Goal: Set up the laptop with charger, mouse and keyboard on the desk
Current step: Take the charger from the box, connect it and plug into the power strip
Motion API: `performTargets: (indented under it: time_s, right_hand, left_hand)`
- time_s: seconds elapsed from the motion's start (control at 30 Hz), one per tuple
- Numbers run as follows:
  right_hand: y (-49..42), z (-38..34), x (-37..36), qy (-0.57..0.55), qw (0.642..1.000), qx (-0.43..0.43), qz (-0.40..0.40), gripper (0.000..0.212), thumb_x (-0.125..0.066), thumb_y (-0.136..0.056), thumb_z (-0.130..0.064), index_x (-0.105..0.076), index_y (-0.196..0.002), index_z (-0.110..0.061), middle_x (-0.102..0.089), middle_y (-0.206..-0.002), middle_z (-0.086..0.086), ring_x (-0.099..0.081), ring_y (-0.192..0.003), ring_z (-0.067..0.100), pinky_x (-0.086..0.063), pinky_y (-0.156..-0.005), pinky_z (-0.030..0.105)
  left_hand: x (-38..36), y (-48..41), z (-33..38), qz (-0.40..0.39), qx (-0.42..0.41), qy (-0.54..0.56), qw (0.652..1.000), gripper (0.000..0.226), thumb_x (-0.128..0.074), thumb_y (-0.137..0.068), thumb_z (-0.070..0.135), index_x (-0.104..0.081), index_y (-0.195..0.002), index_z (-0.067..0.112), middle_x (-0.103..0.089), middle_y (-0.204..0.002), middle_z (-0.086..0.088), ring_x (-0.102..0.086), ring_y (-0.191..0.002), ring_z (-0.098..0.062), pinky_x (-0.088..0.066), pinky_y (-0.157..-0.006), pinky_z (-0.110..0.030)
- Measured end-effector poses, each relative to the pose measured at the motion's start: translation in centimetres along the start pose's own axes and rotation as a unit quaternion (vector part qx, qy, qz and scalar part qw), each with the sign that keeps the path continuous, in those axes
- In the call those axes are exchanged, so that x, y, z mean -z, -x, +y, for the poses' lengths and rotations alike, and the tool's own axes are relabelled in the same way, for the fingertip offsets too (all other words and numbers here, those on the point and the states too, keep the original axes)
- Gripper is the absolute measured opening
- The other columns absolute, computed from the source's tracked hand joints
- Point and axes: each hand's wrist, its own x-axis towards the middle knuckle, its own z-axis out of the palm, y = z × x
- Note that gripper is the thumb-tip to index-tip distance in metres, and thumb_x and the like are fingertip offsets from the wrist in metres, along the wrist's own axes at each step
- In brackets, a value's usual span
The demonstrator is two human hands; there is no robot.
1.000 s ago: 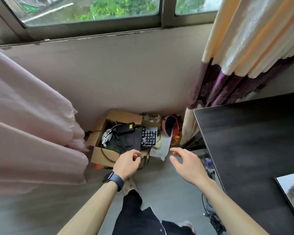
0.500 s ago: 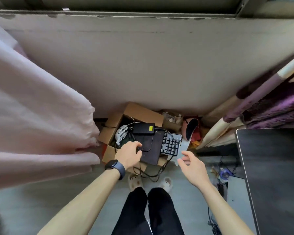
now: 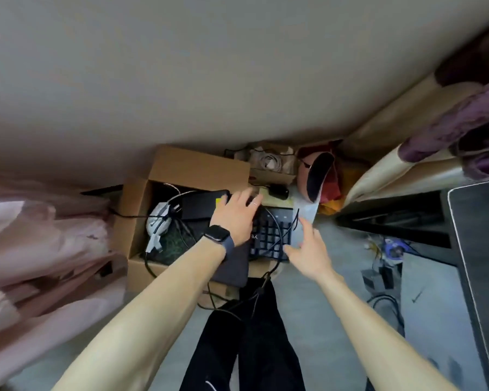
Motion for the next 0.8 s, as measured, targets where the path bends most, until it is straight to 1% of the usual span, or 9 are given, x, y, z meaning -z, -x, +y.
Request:
performTargets:
  time_s: [0.07,0.13,0.27,0.37,0.43,0.5,0.57,0.7,0.8]
  right_hand:
    - [-0.8,0.8,-0.2,0.031,0.999,0.026,-0.006,0.080,-0.066,-0.090,-0.042,-0.018,-0.154,-0.044,-0.015,-0.162,-0.005,-0.041,-0.139,0.023,-0.043,-0.108,0.046]
    - [-0.9,0.9,-0.5,0.092,0.994,0.063,0.013,0.076,-0.064,-0.088,-0.051,-0.024,-0.152,-0.047,-0.001,-0.165,-0.007,-0.024,-0.148,0.025,-0.037,-0.114,0.048]
    - [-0.2,0.6,-0.7,0.132,0.981,0.113,0.081,0.061,-0.057,-0.092,-0.056,-0.037,-0.148,-0.047,0.000,-0.167,-0.001,-0.003,-0.151,0.022,-0.019,-0.120,0.045]
    - [1.0,-1.3,-1.2,0.137,0.960,0.203,0.137,0.035,-0.052,-0.093,-0.057,-0.070,-0.115,-0.036,-0.044,-0.152,0.000,-0.026,-0.146,0.024,-0.029,-0.116,0.045]
    - [2.1,-3.1,-1.7,0.107,0.963,0.220,0.111,0.040,-0.047,-0.096,-0.057,-0.070,-0.087,-0.027,-0.069,-0.109,-0.008,-0.053,-0.120,0.021,-0.045,-0.100,0.042]
    - [3.7,-4.9,-1.8,0.040,0.983,0.181,0.015,0.037,-0.043,-0.098,-0.059,-0.059,-0.084,-0.028,-0.065,-0.082,-0.011,-0.060,-0.090,0.016,-0.051,-0.080,0.038]
    - [5.1,-6.1,-2.3,0.004,0.985,0.166,-0.044,0.033,-0.043,-0.098,-0.058,-0.048,-0.078,-0.032,-0.057,-0.069,-0.009,-0.055,-0.071,0.013,-0.045,-0.065,0.035]
    - [7.2,-6.4,-3.6,-0.010,0.985,0.150,-0.086,0.022,-0.054,-0.092,-0.055,-0.045,-0.081,-0.038,-0.055,-0.082,-0.013,-0.052,-0.077,0.012,-0.042,-0.069,0.032]
    - [9.2,-5.3,-4.2,0.047,0.987,0.125,-0.088,0.021,-0.059,-0.092,-0.048,-0.053,-0.092,-0.028,-0.062,-0.090,-0.013,-0.058,-0.085,0.013,-0.045,-0.075,0.033]
  left_hand:
    - [-1.2,-2.7,0.0,-0.019,-0.016,-0.047,0.999,0.059,-0.052,-0.096,0.032,-0.030,-0.149,0.020,-0.022,-0.158,-0.009,-0.026,-0.140,-0.033,-0.024,-0.113,-0.052]
    - [-1.7,-4.0,-0.2,-0.016,-0.039,-0.078,0.996,0.046,-0.045,-0.099,0.040,-0.044,-0.138,0.015,-0.035,-0.151,-0.011,-0.035,-0.136,-0.032,-0.027,-0.111,-0.050]
    - [-0.7,-3.0,-1.9,0.063,-0.134,-0.040,0.988,0.036,-0.044,-0.100,0.042,-0.061,-0.109,0.011,-0.067,-0.099,-0.011,-0.062,-0.090,-0.035,-0.045,-0.085,-0.041]
    - [1.8,-0.2,-4.3,0.090,-0.142,-0.031,0.985,0.043,-0.028,-0.101,0.045,-0.056,-0.096,0.014,-0.063,-0.076,-0.007,-0.060,-0.071,-0.033,-0.047,-0.066,-0.038]
    - [4.1,1.9,-5.8,0.098,-0.127,-0.028,0.987,0.043,-0.024,-0.101,0.048,-0.053,-0.096,0.016,-0.062,-0.076,-0.005,-0.060,-0.072,-0.033,-0.045,-0.060,-0.036]
    - [6.0,3.9,-7.5,0.108,-0.079,0.010,0.991,0.040,-0.027,-0.100,0.050,-0.050,-0.097,0.017,-0.060,-0.080,-0.004,-0.060,-0.077,-0.032,-0.041,-0.057,-0.035]
    - [7.7,5.9,-9.3,0.138,-0.031,0.066,0.988,0.037,-0.029,-0.098,0.052,-0.045,-0.092,0.020,-0.059,-0.077,-0.003,-0.060,-0.076,-0.032,-0.043,-0.058,-0.036]
    - [11.0,10.3,-11.8,0.202,0.030,0.137,0.969,0.022,-0.041,-0.099,0.044,-0.048,-0.094,0.023,-0.060,-0.067,-0.003,-0.059,-0.067,-0.034,-0.048,-0.062,-0.040]
    - [13.5,13.7,-12.8,0.255,0.068,0.200,0.944,0.016,-0.047,-0.101,0.030,-0.058,-0.099,0.018,-0.057,-0.063,0.000,-0.058,-0.060,-0.015,-0.045,-0.064,-0.026]
